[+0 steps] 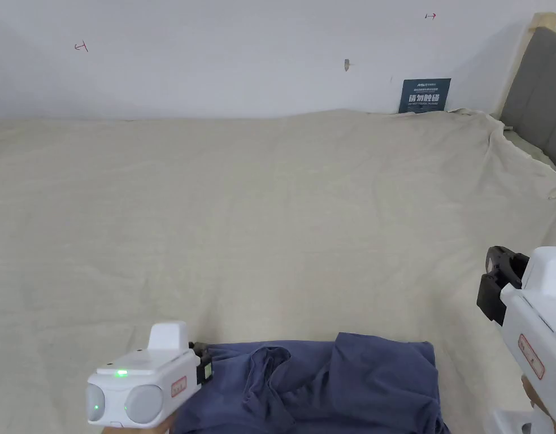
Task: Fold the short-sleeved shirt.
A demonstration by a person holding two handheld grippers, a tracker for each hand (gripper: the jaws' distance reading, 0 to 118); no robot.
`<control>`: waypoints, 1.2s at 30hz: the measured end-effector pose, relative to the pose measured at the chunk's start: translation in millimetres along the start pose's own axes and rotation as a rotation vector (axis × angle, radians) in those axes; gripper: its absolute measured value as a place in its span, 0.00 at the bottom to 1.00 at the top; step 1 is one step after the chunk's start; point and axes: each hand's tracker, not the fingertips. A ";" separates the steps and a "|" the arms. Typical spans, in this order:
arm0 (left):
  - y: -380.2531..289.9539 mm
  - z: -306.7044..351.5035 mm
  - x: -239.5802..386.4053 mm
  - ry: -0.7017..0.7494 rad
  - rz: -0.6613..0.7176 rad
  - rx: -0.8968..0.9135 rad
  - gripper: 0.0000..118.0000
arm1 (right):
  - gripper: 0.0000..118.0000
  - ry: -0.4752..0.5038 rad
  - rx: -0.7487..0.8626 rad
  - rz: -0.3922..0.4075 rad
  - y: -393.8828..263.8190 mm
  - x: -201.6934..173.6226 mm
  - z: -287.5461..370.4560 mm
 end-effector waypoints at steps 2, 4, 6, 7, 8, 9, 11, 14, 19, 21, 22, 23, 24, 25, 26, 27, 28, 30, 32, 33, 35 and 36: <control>-11.7 -8.7 9.0 -0.014 -0.019 -0.022 0.00 | 0.00 -0.001 -0.005 0.000 -1.3 1.0 -0.6; -22.6 -19.3 19.6 -0.028 -0.016 -0.057 0.00 | 0.00 -0.002 -0.009 -0.001 -2.6 2.1 -0.4; -32.2 -30.7 31.5 -0.046 -0.031 -0.097 0.00 | 0.00 -0.004 -0.012 -0.002 -4.2 3.7 -0.2; -36.6 -36.3 38.5 -0.050 -0.044 -0.117 0.00 | 0.00 -0.005 -0.014 -0.002 -4.4 4.2 0.3; -39.8 -39.4 43.7 -0.058 -0.042 -0.115 0.00 | 0.00 -0.006 -0.017 -0.001 -4.9 5.0 0.6; -42.6 -42.0 50.4 -0.066 -0.042 -0.122 0.00 | 0.00 -0.007 -0.018 -0.001 -5.8 6.1 0.9; -44.0 -42.3 61.9 -0.065 -0.049 -0.119 0.00 | 0.00 -0.012 -0.022 0.000 -6.9 8.0 1.2; -40.3 -43.6 75.0 -0.117 -0.037 -0.125 0.00 | 0.00 -0.019 -0.022 -0.008 -8.7 11.0 1.8; -38.9 -50.6 101.6 -0.162 -0.068 -0.134 0.00 | 0.00 -0.026 -0.028 -0.012 -9.3 13.9 2.1; -40.4 -53.7 108.4 -0.150 -0.084 -0.126 0.00 | 0.00 -0.029 -0.027 -0.010 -9.1 14.7 3.2; -39.6 -56.1 108.7 -0.143 -0.081 -0.132 0.00 | 0.00 -0.030 -0.026 -0.010 -8.9 15.3 4.1; -38.9 -56.9 107.1 -0.142 -0.074 -0.136 0.00 | 0.00 -0.031 -0.025 -0.009 -8.6 15.6 4.7; -38.6 -56.2 105.2 -0.148 -0.064 -0.138 0.00 | 0.00 -0.033 -0.025 -0.008 -8.3 15.8 5.1; -37.7 -55.0 103.6 -0.151 -0.062 -0.139 0.00 | 0.00 -0.034 -0.024 -0.008 -8.3 16.1 5.4; -37.3 -54.0 103.0 -0.154 -0.064 -0.140 0.00 | 0.00 -0.035 -0.024 -0.009 -8.2 16.3 5.7; -36.2 -52.4 102.0 -0.158 -0.064 -0.141 0.00 | 0.00 -0.035 -0.024 -0.010 -7.9 16.2 5.8; -33.8 -49.9 100.6 -0.162 -0.065 -0.141 0.00 | 0.00 -0.036 -0.024 -0.010 -7.6 16.1 5.9; -26.2 -40.4 93.8 -0.206 -0.021 -0.116 0.00 | 0.00 -0.034 -0.025 -0.009 -6.4 15.7 6.2; -14.3 -25.7 83.4 -0.266 0.019 -0.087 0.00 | 0.00 -0.032 -0.021 -0.007 -4.5 14.9 6.6; -7.0 -17.6 75.8 -0.269 0.015 -0.082 0.00 | 0.00 -0.030 -0.020 -0.004 -3.1 14.3 6.5; 5.9 -3.8 58.5 -0.290 0.011 -0.076 0.00 | 0.00 -0.027 -0.017 0.001 -1.4 12.9 5.9; 12.7 3.6 46.6 -0.311 0.022 -0.071 0.00 | 0.00 -0.024 -0.014 0.003 -0.6 12.1 5.5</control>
